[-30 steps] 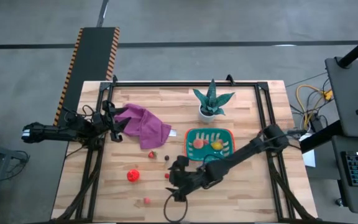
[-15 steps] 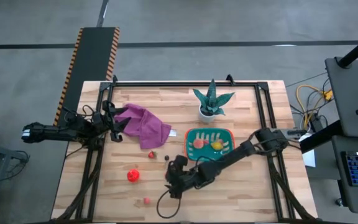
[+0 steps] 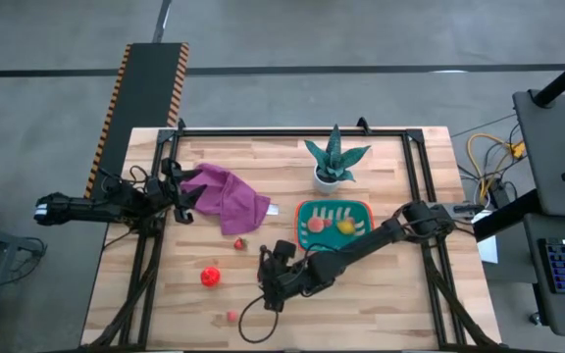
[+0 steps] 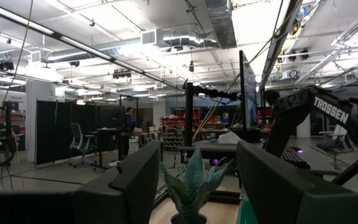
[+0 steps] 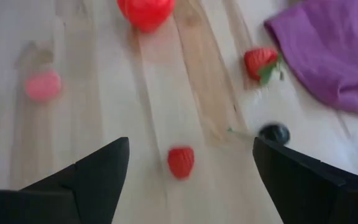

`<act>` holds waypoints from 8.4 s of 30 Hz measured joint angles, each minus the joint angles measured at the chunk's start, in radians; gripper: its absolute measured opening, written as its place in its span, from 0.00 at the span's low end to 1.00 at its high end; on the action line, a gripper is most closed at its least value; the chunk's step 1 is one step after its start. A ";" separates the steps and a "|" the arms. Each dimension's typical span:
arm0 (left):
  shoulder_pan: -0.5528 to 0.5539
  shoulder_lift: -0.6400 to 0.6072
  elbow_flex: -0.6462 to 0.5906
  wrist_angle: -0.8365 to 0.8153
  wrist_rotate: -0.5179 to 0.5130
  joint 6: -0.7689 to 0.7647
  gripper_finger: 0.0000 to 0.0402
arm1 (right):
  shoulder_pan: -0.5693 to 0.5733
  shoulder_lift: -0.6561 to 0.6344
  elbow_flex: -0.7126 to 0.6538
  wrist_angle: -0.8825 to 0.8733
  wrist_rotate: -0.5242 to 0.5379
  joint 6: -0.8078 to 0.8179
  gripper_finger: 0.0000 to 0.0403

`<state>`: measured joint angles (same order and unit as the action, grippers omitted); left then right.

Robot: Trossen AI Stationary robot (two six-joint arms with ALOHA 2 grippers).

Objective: Pick and placing Produce into tupperware
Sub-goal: Put the raspberry into the green basket, then put the apple into the green basket

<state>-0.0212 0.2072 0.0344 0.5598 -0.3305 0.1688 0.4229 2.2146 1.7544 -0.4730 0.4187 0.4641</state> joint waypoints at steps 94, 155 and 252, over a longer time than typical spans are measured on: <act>0.000 0.001 0.000 0.001 0.000 0.000 0.49 | -0.047 0.206 0.600 -0.727 0.052 -0.290 0.18; 0.000 0.000 0.000 0.001 -0.004 0.003 0.49 | -0.047 -0.935 -0.905 -0.116 0.129 0.373 0.17; 0.000 0.001 0.000 -0.001 -0.018 0.001 0.49 | 0.063 -0.431 -0.057 -0.038 0.158 -0.373 0.71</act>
<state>-0.0214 0.2085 0.0341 0.5593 -0.3489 0.1696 0.4859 1.7832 1.6971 -0.5109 0.5764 0.0912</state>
